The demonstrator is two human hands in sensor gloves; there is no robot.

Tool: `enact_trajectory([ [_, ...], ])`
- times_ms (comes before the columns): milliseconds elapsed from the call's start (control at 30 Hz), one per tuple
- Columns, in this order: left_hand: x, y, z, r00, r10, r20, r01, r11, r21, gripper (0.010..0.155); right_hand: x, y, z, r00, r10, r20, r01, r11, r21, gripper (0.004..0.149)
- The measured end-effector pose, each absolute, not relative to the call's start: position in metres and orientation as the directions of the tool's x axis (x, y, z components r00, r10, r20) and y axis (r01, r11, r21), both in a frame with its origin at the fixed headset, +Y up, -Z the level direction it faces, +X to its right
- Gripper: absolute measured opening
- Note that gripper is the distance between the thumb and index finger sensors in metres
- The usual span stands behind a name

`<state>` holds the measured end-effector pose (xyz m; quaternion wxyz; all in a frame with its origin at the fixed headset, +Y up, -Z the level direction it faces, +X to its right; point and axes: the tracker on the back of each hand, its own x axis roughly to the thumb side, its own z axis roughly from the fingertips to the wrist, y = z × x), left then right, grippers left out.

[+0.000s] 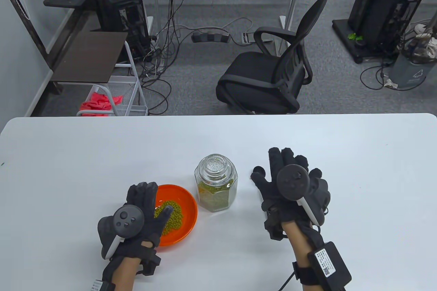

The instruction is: Portion mung beans with measuring scoop (Bowl in hand)

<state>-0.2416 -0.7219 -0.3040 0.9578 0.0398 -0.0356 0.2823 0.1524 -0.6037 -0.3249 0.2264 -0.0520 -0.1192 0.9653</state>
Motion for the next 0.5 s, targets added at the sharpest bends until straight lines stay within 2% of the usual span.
enact_trajectory([
  [500, -0.242, -0.721, -0.304, 0.842, 0.532, 0.089, -0.538, 0.840, 0.063, 0.083, 0.185, -0.618, -0.315, -0.893, 0.439, -0.095, -0.398, -0.872, -0.284, 0.080],
])
